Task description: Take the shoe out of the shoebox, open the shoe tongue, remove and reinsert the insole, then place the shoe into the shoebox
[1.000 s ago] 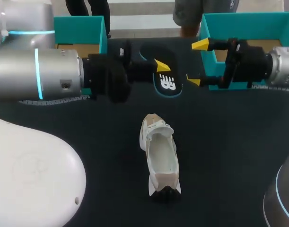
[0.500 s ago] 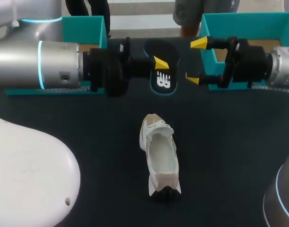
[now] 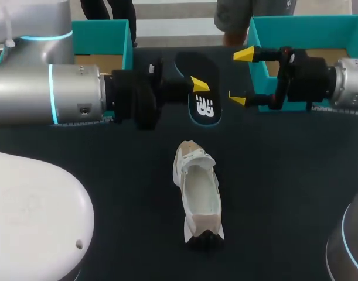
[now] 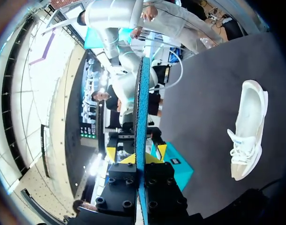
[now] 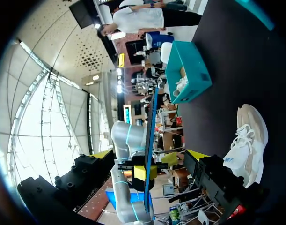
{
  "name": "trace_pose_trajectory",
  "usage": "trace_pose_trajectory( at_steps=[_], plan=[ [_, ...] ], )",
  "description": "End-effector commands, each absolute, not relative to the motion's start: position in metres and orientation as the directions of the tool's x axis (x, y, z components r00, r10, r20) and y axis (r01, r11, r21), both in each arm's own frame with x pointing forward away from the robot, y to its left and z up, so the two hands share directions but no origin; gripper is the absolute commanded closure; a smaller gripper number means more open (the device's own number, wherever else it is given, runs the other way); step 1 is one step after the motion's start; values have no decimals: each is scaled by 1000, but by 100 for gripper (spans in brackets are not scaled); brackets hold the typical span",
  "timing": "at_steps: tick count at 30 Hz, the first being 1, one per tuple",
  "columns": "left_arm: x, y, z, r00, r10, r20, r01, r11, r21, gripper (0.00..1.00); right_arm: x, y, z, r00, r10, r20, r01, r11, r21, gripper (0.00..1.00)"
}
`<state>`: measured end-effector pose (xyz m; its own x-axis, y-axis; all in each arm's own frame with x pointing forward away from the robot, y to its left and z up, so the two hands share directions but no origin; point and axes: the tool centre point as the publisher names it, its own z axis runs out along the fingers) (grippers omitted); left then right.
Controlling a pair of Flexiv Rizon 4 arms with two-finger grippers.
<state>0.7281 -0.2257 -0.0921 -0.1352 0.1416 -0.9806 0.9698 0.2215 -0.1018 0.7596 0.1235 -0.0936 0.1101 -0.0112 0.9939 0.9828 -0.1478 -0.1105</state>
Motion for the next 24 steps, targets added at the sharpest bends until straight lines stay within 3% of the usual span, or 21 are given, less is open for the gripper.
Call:
trace_pose_trajectory(
  at_steps=[1, 6, 10, 13, 24],
  plan=[
    [722, -228, -91, -131, 132, -983, 965, 243, -96, 100, 771, 136, -93, 116, -6, 993, 983, -143, -115, 16],
    [717, -232, -89, -110, 139, -984, 969, 234, -76, 100, 778, 146, -92, 119, -9, 993, 986, -117, -119, 36],
    [714, -236, -89, -101, 145, -984, 973, 222, -67, 100, 777, 156, -93, 121, 2, 993, 988, -94, -120, 41],
    [713, -239, -90, -96, 150, -984, 974, 219, -61, 100, 777, 161, -95, 131, 7, 991, 988, -81, -130, 51],
    [720, -241, -88, -74, 133, -988, 973, 227, -42, 100, 764, 168, -92, 142, 3, 990, 989, -35, -142, 57]
  ],
)
